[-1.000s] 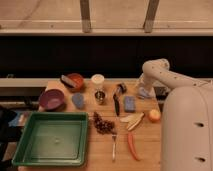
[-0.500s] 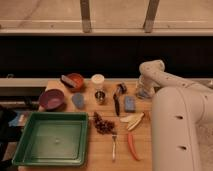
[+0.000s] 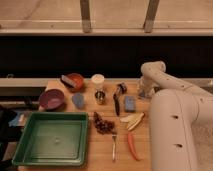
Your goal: Place towel in purple bowl
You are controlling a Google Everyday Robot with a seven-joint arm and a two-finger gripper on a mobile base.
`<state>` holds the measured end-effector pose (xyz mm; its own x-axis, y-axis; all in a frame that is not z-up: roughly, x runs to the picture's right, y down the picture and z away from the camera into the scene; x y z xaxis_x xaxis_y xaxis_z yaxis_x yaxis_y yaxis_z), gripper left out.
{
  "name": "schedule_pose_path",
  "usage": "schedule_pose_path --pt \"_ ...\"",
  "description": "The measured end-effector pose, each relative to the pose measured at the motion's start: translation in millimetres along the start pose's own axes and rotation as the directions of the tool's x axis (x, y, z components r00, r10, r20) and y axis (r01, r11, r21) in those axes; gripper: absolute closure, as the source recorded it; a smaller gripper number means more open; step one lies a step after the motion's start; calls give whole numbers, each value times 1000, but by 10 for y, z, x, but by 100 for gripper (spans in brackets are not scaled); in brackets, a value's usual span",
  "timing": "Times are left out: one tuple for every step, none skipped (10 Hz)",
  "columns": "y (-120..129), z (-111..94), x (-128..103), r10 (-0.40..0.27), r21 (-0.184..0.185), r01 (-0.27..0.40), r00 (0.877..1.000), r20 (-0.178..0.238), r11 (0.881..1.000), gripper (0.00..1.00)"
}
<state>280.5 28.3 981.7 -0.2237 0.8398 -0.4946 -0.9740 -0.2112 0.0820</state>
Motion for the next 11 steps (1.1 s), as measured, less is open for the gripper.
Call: schedule_pose_path --pt "-25 2 11 16 -14 -16 1000 -4 1000 79" --pt "-64 0 32 31 -23 -31 999 -9 999 90" --pt "-84 -3 51 38 -29 -38 999 -13 999 97" --pt "-95 -9 75 43 -35 -43 999 -17 998 100" --pt "-110 -23 84 47 -37 -48 999 -18 998 100" --pt "-123 -48 92 50 -40 -51 999 -17 998 100" --pt "-120 -112 81 54 -50 -55 998 -10 997 100" --pt "-108 -189 64 56 -58 -56 998 -2 997 100" --pt "-80 -296 42 56 -69 -55 998 10 996 100" --pt "-16 -447 6 50 -85 -48 998 28 995 100" --pt "55 -595 -23 38 -96 -34 998 46 995 100"
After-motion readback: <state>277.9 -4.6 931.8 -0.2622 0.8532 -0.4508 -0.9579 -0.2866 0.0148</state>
